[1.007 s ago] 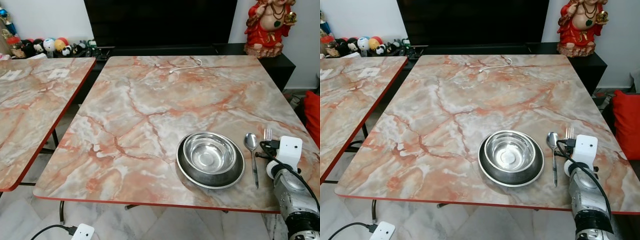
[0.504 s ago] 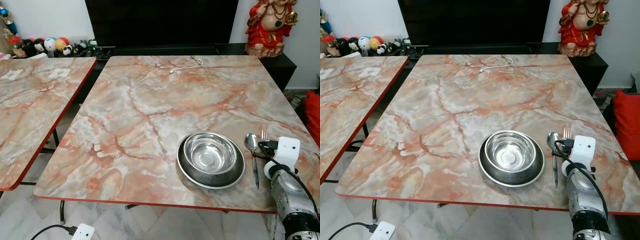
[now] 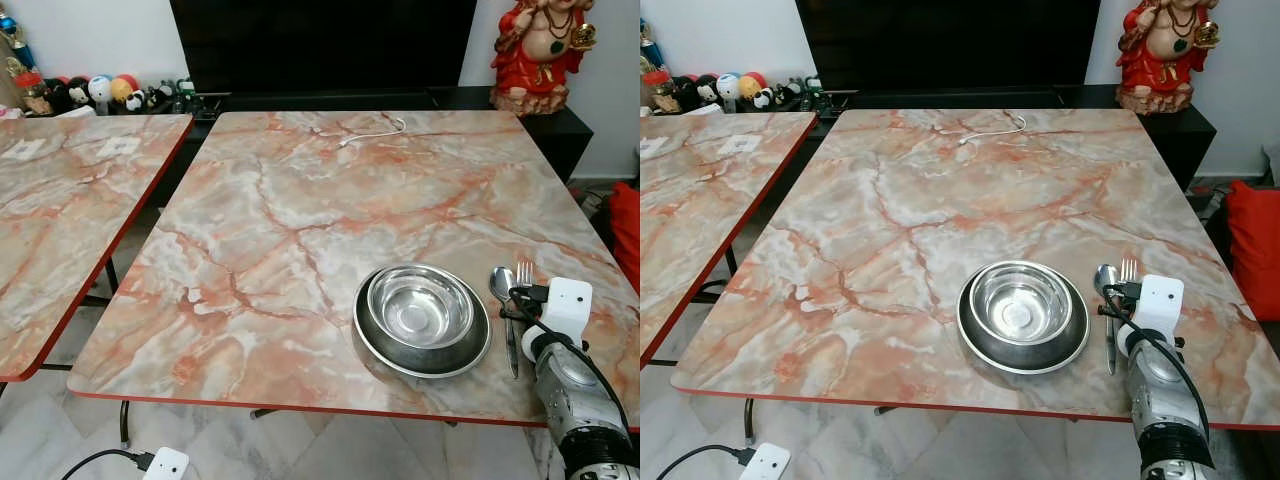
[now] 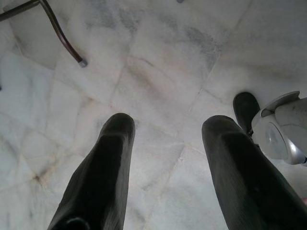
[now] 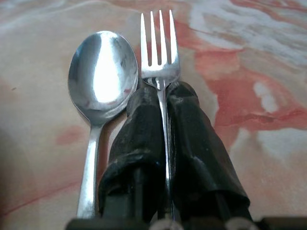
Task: Setting the table
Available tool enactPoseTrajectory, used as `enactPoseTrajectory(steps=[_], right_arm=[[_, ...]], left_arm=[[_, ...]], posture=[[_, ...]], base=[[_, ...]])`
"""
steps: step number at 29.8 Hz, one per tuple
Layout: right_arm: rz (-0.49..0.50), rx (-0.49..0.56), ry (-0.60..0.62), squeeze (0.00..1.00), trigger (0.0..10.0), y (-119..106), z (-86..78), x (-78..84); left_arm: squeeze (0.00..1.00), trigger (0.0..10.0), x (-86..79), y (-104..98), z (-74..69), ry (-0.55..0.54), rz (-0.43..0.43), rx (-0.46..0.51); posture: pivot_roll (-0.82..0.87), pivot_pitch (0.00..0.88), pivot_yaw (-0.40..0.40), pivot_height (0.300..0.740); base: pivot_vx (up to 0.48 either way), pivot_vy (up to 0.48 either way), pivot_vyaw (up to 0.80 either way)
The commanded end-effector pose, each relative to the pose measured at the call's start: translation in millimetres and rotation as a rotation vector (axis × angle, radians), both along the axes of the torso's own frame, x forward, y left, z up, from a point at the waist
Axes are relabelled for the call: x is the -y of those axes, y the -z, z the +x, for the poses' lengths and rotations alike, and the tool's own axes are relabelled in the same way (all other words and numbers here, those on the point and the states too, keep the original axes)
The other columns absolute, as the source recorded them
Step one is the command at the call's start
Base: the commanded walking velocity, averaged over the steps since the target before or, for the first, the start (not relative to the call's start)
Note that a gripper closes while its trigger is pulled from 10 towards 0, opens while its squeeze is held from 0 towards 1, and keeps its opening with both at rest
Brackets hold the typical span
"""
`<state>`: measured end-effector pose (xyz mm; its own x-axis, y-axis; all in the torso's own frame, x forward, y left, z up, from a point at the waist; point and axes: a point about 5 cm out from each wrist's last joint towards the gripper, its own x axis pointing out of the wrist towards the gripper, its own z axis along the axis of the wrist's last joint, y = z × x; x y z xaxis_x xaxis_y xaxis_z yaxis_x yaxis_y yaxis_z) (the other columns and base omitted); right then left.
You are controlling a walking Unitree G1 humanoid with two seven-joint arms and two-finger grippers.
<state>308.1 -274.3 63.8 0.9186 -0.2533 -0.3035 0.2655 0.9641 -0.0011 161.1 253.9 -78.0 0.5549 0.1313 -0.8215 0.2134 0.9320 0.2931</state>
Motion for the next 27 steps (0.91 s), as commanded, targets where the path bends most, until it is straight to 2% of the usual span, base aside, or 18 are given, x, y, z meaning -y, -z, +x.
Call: enactPoseTrajectory(steps=[1,9,22,23,27], right_arm=[[0.009,-0.01,0.006,0.0,10.0,3.3,-1.3,-0.9],[-0.001,-0.014,0.023,0.0,10.0,3.5,-3.6,5.8],[-0.001,-0.019,0.026,0.0,10.0,4.7,-4.6,6.1],[-0.001,-0.018,0.025,0.2,10.0,4.6,-4.5,5.8],[-0.001,-0.018,0.024,0.2,10.0,4.9,-4.5,5.5]], left_arm=[[0.0,10.0,-3.2,0.3,-3.2,-0.004,0.002,-0.008],[0.0,10.0,-3.7,0.8,-4.6,-0.003,0.004,-0.012],[0.0,10.0,-2.9,0.0,-2.4,0.002,0.002,-0.004],[0.0,10.0,-2.8,0.0,-2.4,0.002,0.002,-0.004],[0.0,10.0,-2.7,-0.1,-2.2,0.004,0.002,-0.003]], posture=[[0.03,0.003,0.055,0.74],[0.03,0.005,0.058,0.74],[0.03,0.007,0.058,0.74],[0.03,0.008,0.058,0.74],[0.03,0.009,0.058,0.74]], base=[[0.0,0.0,0.0],[0.0,0.0,0.0],[0.0,0.0,0.0],[0.0,0.0,0.0],[0.0,0.0,0.0]])
